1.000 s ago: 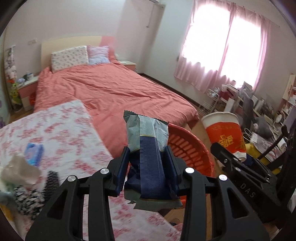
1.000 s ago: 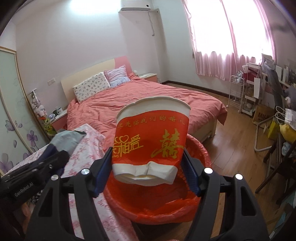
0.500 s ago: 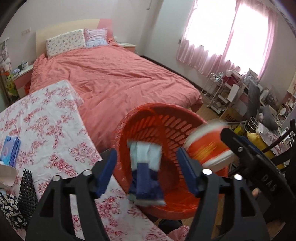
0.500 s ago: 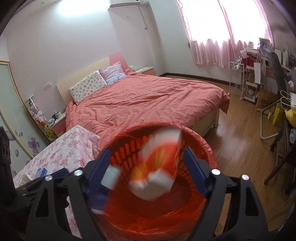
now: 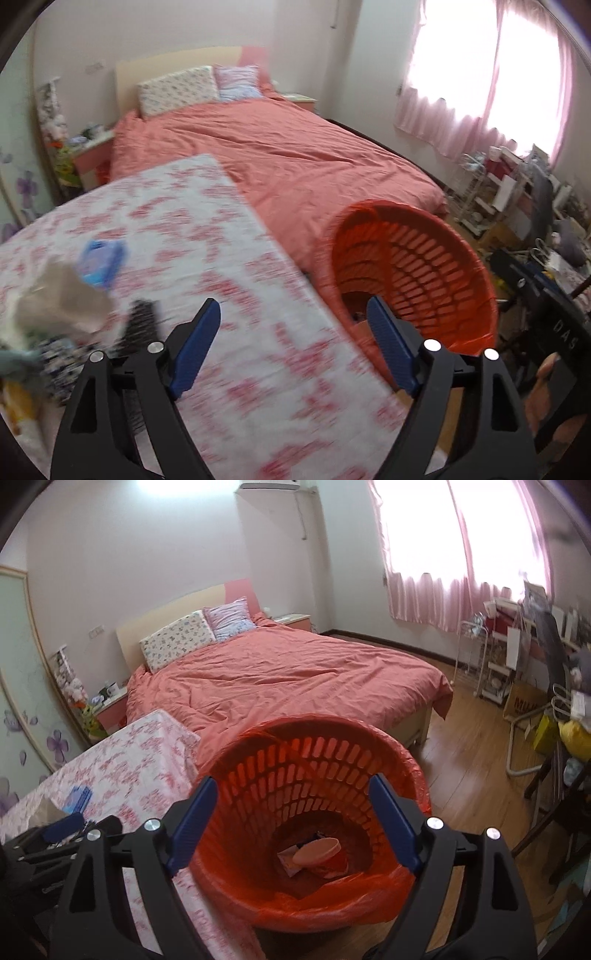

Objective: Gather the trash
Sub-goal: 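Grasp the plaid scrunchie with left tool while right tool grasps the floral cloth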

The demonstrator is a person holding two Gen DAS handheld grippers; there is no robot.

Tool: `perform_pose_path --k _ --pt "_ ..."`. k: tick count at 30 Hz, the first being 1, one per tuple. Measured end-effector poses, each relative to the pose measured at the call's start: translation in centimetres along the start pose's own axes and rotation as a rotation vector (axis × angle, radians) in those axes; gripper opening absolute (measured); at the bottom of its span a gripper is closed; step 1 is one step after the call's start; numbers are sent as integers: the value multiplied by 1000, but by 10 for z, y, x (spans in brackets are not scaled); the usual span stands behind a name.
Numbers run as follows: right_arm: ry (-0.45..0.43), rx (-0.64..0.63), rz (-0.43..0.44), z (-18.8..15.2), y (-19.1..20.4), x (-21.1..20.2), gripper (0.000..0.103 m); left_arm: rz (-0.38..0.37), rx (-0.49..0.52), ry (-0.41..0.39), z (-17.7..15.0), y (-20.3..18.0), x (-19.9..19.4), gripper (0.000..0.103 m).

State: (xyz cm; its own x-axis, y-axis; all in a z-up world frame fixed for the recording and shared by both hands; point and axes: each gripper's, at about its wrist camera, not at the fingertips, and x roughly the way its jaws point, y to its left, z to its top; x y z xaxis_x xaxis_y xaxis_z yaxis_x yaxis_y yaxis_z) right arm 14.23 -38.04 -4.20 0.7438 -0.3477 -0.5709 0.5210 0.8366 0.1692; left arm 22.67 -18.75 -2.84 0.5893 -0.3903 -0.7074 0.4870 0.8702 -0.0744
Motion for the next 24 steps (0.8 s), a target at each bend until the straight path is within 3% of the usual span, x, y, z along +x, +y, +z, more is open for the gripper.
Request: perform_pose_path --k 4,11,18,24 --pt "-1 -48 28 -6 26 -13 82 81 -30 -23 -14 30 -24 87" --pt "28 -149 115 -27 87 -27 82 191 -140 -58 -40 97 -67 87" --pt "70 -253 243 -58 169 -36 82 331 -261 -95 -69 176 -108 87" --pt "90 -342 335 -82 237 -38 77 469 -367 -101 -93 245 -120 87"
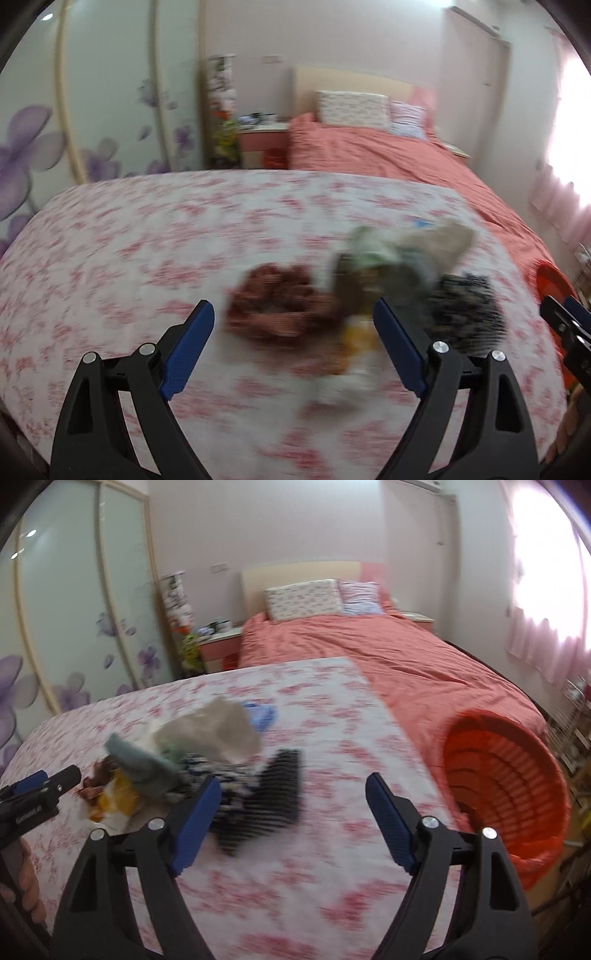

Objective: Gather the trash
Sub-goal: 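Grasp the plaid scrunchie with left tool while right tool grasps the floral cloth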

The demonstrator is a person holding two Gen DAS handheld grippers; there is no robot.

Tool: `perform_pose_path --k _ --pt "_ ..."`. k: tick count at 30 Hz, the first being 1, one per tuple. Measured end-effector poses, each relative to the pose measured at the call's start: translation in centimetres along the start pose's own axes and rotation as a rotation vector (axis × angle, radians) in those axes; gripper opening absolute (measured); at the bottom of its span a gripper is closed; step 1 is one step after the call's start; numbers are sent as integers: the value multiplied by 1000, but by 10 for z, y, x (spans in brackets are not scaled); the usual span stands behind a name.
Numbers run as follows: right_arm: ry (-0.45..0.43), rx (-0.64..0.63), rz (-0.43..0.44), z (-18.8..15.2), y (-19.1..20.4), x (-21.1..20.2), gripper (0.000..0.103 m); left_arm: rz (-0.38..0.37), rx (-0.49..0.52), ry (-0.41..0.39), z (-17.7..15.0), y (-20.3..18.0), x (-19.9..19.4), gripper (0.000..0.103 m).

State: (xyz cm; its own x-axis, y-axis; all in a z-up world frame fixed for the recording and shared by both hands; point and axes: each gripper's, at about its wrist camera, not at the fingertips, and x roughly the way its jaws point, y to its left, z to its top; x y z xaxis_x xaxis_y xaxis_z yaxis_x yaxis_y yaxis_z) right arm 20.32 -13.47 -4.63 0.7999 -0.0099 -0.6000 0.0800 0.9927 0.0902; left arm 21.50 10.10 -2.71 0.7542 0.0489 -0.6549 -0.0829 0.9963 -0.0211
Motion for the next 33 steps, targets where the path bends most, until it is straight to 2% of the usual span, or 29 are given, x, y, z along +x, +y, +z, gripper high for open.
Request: perform_pose_path --k 5,11,14,15,20,25,29,33 --pt "36 -20 39 2 30 23 69 27 -52 29 -4 39 22 87" --pt "112 -19 36 -1 43 53 57 4 -57 68 -9 54 42 85" --pt "159 -23 33 -8 44 64 37 -28 -52 87 -12 51 47 82" --pt "169 -22 31 -10 44 65 34 -42 -51 94 -12 50 49 82" --pt "165 -29 22 -14 46 66 31 -59 -24 132 -12 42 66 70" --pt "161 -35 24 -13 47 65 30 -61 -40 143 -8 46 71 64" --pt "159 -36 28 -11 49 65 21 -60 -17 158 -10 42 77 52" --pt "150 -27 39 -8 47 60 16 -58 1 158 -8 38 79 42"
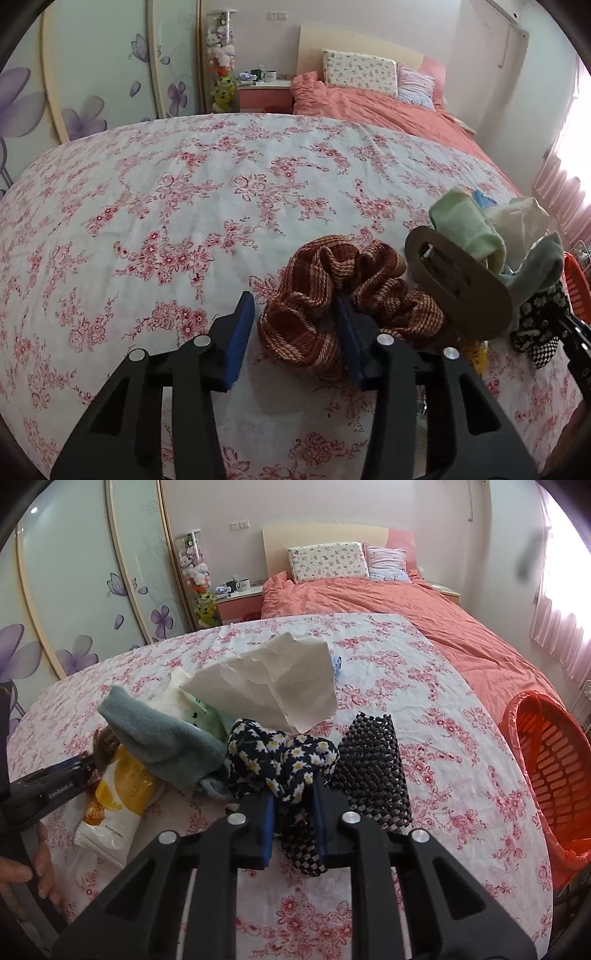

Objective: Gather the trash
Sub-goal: 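Grasp the plaid scrunchie with left tool while right tool grasps the floral cloth, then carry scrunchie and floral cloth to the orange basket and release both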

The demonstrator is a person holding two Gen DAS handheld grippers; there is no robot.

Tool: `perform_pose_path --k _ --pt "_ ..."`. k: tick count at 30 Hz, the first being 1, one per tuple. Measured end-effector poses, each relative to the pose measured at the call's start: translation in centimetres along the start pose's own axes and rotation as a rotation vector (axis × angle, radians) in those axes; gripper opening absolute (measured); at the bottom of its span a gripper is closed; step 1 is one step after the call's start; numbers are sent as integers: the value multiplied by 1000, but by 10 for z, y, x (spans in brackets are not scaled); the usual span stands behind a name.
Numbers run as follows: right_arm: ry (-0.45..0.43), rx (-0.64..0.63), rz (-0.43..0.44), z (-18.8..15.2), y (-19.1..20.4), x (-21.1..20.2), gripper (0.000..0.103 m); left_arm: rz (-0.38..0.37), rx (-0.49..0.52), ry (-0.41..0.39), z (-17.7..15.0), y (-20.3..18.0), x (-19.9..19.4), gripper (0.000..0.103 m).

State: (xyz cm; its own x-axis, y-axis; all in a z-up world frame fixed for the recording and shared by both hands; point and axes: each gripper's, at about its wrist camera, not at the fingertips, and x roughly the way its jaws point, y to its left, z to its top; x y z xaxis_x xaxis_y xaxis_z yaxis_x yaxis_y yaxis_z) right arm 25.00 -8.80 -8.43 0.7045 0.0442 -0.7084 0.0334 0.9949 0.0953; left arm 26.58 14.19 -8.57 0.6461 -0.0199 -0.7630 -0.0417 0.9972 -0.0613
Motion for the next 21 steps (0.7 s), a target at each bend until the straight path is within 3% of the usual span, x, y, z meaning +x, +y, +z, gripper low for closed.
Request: perform_pose_path --k 2,5,21 --pt "-4 3 5 1 0 -2 14 -7 14 0 0 -2 0 27" --pt "-22 10 19 5 -1 -11 14 -12 10 -2 3 0 -4 14" --pt "-168 52 25 27 -22 -76 14 10 2 -150 33 -1 -69 13"
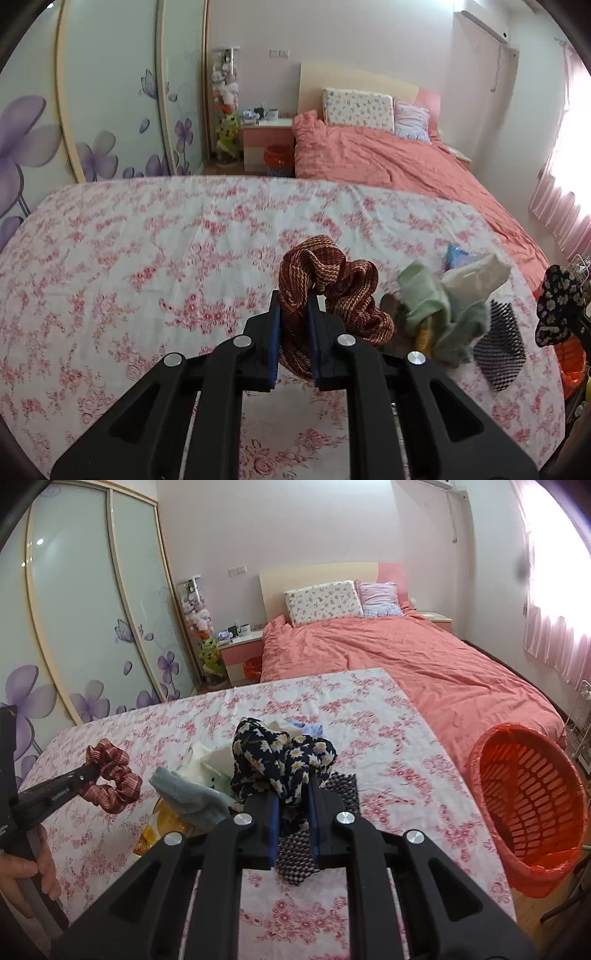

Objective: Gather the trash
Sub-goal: 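Carry scrunchie and floral cloth to the orange basket and release both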

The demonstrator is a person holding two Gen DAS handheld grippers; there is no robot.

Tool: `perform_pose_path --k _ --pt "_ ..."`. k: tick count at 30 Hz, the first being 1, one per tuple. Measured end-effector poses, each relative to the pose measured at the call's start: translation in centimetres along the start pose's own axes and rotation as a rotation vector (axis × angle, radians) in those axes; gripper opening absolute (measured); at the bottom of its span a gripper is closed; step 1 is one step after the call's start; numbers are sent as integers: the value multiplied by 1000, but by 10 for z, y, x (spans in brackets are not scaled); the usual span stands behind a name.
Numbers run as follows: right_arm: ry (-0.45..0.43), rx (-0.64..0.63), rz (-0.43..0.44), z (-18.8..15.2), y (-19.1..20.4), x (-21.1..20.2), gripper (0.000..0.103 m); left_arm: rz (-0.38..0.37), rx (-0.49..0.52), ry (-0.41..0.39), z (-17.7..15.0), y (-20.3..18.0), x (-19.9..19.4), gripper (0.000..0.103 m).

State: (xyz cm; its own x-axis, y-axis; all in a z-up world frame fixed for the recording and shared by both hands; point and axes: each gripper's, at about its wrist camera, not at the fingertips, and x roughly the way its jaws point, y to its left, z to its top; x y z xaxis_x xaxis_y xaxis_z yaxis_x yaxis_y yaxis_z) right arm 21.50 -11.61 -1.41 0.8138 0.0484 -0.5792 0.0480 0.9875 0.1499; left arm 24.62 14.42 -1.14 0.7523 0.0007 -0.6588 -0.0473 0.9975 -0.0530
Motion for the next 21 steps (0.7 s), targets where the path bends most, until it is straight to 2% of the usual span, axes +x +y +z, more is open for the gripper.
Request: perform_pose_path --k 11,21 --pt "-77 36 -31 4 -30 -41 14 -48 44 -75 13 -39 -43 13" --pt "-151 96 -110 3 -80 -76 14 -182 140 -122 11 -111 -72 13"
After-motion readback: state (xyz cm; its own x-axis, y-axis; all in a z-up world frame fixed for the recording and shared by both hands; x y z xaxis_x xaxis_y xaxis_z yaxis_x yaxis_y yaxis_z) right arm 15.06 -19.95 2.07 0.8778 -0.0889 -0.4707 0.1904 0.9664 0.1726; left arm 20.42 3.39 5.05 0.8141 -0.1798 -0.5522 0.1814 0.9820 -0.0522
